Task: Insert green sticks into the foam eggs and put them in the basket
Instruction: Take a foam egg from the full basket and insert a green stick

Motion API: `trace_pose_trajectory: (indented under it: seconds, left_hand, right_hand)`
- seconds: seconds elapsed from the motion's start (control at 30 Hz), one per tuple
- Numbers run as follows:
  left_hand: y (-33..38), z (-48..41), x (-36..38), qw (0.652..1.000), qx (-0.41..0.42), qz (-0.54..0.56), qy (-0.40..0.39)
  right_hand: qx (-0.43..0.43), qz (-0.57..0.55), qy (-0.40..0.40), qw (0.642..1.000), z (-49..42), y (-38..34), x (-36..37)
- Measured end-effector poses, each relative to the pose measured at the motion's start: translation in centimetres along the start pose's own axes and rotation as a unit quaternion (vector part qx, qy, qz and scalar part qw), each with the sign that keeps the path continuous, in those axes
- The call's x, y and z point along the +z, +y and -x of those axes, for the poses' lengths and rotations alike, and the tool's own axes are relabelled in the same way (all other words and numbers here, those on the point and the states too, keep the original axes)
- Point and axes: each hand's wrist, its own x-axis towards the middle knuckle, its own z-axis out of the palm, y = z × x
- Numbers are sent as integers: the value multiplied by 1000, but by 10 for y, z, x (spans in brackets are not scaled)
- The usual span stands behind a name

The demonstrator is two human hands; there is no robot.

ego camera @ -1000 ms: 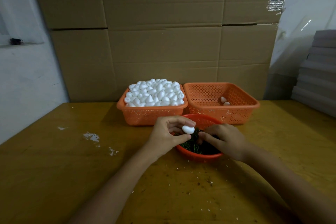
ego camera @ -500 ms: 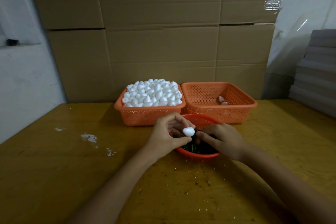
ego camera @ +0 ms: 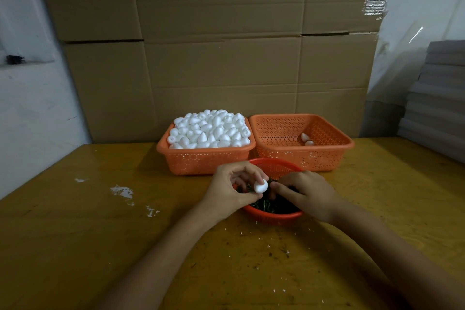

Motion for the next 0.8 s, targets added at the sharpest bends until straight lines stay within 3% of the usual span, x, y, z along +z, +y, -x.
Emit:
trace_pose_trajectory:
  seconds: [0.8]
  left_hand:
    - [2, 1, 2, 999, -10, -36, -24]
  right_hand:
    - [-31, 9, 23, 999, 0, 1, 3]
